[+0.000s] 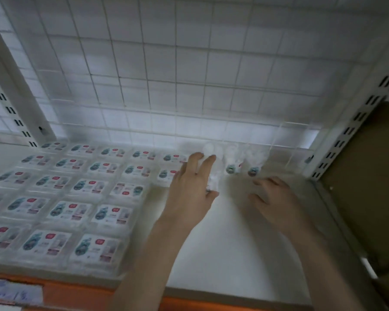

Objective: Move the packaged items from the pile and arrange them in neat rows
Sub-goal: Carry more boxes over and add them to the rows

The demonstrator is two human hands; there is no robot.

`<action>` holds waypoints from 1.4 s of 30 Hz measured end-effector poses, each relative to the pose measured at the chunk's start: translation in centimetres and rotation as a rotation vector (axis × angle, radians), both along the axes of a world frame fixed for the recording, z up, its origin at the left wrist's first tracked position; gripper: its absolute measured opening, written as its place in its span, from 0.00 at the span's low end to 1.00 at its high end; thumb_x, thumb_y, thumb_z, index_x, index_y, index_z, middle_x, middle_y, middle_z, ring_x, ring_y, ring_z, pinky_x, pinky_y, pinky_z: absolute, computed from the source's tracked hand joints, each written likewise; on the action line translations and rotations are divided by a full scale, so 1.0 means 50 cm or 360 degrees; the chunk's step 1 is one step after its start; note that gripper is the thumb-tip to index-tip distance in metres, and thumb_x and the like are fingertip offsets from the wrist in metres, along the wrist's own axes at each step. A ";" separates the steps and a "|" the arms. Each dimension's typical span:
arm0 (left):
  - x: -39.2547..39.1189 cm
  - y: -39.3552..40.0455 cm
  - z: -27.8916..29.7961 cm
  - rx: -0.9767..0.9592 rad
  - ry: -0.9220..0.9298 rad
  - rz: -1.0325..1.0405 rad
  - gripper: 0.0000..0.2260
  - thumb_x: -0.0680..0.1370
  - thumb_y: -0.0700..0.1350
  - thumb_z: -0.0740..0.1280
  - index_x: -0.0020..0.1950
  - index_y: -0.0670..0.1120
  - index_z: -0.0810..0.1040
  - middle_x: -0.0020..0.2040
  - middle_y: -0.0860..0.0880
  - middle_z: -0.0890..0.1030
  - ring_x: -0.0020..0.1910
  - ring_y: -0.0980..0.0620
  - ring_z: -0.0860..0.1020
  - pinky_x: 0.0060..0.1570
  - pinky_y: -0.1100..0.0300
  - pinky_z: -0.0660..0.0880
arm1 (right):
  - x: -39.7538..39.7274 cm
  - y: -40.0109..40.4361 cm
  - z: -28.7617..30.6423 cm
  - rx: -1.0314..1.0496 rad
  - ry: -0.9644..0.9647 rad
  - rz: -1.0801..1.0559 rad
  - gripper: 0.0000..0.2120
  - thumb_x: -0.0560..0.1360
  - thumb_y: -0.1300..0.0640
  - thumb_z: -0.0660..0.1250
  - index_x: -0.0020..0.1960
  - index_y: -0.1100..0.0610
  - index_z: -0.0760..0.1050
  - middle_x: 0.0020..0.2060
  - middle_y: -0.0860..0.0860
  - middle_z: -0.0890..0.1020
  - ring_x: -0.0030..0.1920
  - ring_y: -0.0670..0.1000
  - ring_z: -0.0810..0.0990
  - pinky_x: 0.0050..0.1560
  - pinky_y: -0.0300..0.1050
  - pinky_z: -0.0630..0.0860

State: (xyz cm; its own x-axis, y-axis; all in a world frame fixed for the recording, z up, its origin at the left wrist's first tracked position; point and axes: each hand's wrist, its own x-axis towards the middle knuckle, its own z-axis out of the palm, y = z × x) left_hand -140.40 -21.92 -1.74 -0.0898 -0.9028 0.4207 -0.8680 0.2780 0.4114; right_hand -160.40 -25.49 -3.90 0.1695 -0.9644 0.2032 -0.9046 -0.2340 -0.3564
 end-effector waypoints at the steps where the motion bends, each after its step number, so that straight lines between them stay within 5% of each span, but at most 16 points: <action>1: -0.036 -0.016 0.002 -0.0019 -0.0073 -0.0077 0.32 0.72 0.50 0.70 0.73 0.50 0.60 0.71 0.49 0.61 0.66 0.47 0.66 0.64 0.53 0.64 | -0.031 0.006 -0.001 0.0041 -0.0004 -0.0060 0.18 0.74 0.54 0.66 0.62 0.59 0.74 0.58 0.56 0.75 0.60 0.57 0.72 0.60 0.46 0.66; 5: -0.166 -0.087 0.006 -0.0081 -0.0272 -0.0346 0.32 0.67 0.51 0.75 0.68 0.46 0.69 0.65 0.44 0.72 0.63 0.43 0.69 0.59 0.49 0.66 | -0.121 0.027 -0.014 0.0110 0.0007 -0.0233 0.17 0.73 0.56 0.66 0.61 0.60 0.74 0.58 0.58 0.76 0.60 0.59 0.72 0.60 0.51 0.68; 12: -0.273 -0.208 -0.015 -0.0089 -0.0615 -0.0371 0.35 0.70 0.55 0.70 0.72 0.45 0.61 0.69 0.44 0.67 0.68 0.45 0.64 0.66 0.51 0.59 | -0.156 0.036 -0.037 0.0104 -0.0050 -0.0307 0.17 0.74 0.55 0.65 0.61 0.59 0.74 0.57 0.56 0.76 0.58 0.56 0.73 0.60 0.48 0.69; 17: -0.280 -0.231 -0.040 -0.0223 -0.0825 -0.0155 0.34 0.57 0.60 0.76 0.57 0.42 0.76 0.56 0.44 0.75 0.54 0.45 0.72 0.52 0.54 0.71 | -0.150 0.031 -0.044 0.0026 -0.0014 -0.0262 0.13 0.74 0.56 0.64 0.57 0.59 0.75 0.53 0.56 0.76 0.55 0.56 0.73 0.55 0.48 0.69; 22: -0.290 -0.232 -0.037 -0.0239 -0.0847 -0.0035 0.34 0.50 0.62 0.76 0.51 0.46 0.78 0.46 0.49 0.76 0.43 0.49 0.74 0.43 0.59 0.72 | -0.147 0.037 -0.040 0.0051 0.0013 -0.0256 0.15 0.77 0.53 0.60 0.61 0.56 0.72 0.58 0.53 0.73 0.59 0.53 0.70 0.58 0.44 0.67; 24: -0.289 -0.228 -0.028 -0.0184 -0.0857 -0.0073 0.35 0.51 0.63 0.77 0.53 0.47 0.77 0.46 0.49 0.76 0.43 0.50 0.76 0.44 0.59 0.72 | -0.144 0.038 -0.040 0.0036 -0.0013 -0.0255 0.15 0.77 0.54 0.60 0.61 0.56 0.72 0.58 0.53 0.73 0.59 0.53 0.70 0.58 0.45 0.68; 27: -0.277 -0.216 -0.025 -0.0155 -0.0771 -0.0266 0.37 0.64 0.59 0.74 0.67 0.44 0.67 0.60 0.45 0.72 0.58 0.45 0.71 0.59 0.54 0.65 | -0.132 0.043 -0.036 0.0028 -0.0028 -0.0256 0.15 0.77 0.54 0.60 0.62 0.57 0.71 0.59 0.53 0.74 0.60 0.53 0.70 0.58 0.45 0.68; 34: -0.125 -0.121 0.003 0.0018 -0.0559 -0.0103 0.32 0.76 0.54 0.63 0.75 0.46 0.52 0.73 0.45 0.58 0.71 0.46 0.58 0.68 0.54 0.53 | -0.035 0.057 0.003 -0.0147 -0.0019 -0.0080 0.16 0.73 0.59 0.63 0.60 0.61 0.73 0.56 0.58 0.76 0.58 0.57 0.72 0.56 0.47 0.70; 42: 0.257 0.124 -0.008 0.0072 -0.0176 0.0444 0.24 0.78 0.56 0.59 0.72 0.50 0.61 0.71 0.50 0.64 0.71 0.50 0.60 0.68 0.55 0.56 | 0.291 0.151 0.029 -0.0219 -0.0173 0.0316 0.16 0.74 0.59 0.65 0.61 0.60 0.73 0.57 0.56 0.76 0.59 0.57 0.73 0.57 0.49 0.71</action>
